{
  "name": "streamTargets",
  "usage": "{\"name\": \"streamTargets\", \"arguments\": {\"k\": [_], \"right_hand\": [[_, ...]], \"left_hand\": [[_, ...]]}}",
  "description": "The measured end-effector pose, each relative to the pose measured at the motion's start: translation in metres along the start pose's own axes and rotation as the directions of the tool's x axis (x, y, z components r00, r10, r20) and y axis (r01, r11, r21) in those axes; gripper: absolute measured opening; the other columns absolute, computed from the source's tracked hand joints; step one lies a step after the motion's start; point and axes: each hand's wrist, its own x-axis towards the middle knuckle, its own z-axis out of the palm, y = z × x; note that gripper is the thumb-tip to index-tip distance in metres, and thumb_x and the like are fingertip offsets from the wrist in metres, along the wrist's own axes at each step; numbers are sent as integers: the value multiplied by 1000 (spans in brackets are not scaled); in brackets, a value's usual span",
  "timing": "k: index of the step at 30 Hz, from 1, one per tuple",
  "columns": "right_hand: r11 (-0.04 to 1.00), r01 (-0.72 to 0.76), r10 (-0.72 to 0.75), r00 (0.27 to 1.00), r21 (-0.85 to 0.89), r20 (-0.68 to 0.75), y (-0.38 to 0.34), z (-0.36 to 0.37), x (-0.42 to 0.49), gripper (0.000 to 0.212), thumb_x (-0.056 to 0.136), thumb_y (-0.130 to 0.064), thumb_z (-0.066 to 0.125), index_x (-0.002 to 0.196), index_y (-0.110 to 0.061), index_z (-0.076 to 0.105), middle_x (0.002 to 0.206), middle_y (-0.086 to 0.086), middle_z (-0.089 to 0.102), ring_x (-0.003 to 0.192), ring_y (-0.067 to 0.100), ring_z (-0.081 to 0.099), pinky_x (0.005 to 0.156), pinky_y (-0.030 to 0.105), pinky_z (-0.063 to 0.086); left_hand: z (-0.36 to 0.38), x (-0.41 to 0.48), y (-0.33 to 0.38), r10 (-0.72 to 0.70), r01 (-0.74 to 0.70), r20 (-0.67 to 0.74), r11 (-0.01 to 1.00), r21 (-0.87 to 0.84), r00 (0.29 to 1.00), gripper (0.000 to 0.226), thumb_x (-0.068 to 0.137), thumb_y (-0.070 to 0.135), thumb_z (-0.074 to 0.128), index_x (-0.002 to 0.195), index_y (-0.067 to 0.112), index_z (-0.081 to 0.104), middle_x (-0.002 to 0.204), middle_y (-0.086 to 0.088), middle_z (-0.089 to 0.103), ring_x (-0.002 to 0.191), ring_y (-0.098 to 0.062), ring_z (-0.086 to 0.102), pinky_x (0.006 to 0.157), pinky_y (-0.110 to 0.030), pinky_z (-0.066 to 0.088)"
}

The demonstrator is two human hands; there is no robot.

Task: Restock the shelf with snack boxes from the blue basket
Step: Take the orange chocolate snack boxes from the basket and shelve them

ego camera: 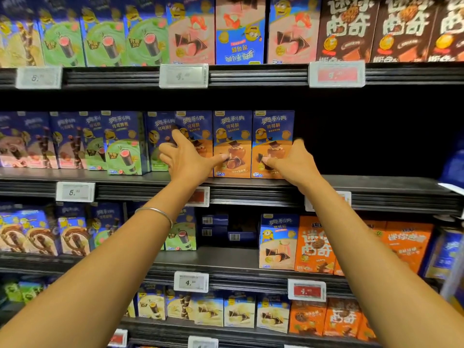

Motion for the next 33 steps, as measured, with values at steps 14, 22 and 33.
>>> {"name": "streamTargets", "arguments": {"k": [14, 22, 33], "right_hand": [[999, -13, 13, 1000, -48, 8, -2, 2, 2, 82, 70, -56, 85, 132, -18, 48, 132, 6, 59, 117, 24, 60, 90, 37, 52], [999, -16, 16, 1000, -43, -4, -5, 2, -4, 77, 70, -56, 85, 127, -18, 50, 128, 4, 61, 114, 22, 62, 84, 32, 50], [992, -61, 62, 998, -108, 4, -16, 2, -11, 78, 76, -56, 80, 133, -15, 47, 134, 9, 58, 120, 28, 59, 100, 49, 52]], "left_hand": [[5, 2, 1, -16, 16, 7, 1000, 16, 1000, 131, 67, 60, 93, 159, 14, 12, 159, -24, 14, 150, -47, 15, 115, -59, 36], [6, 4, -2, -13, 13, 0, 1000, 15, 1000, 131, 67, 60, 93, 160, 18, 11, 159, -23, 14, 149, -46, 16, 113, -59, 39], [7, 3, -4, 13, -13, 9, 998, 63, 1000, 130, 68, 64, 90, 160, 13, 12, 159, -25, 17, 147, -47, 19, 109, -58, 41]]}}
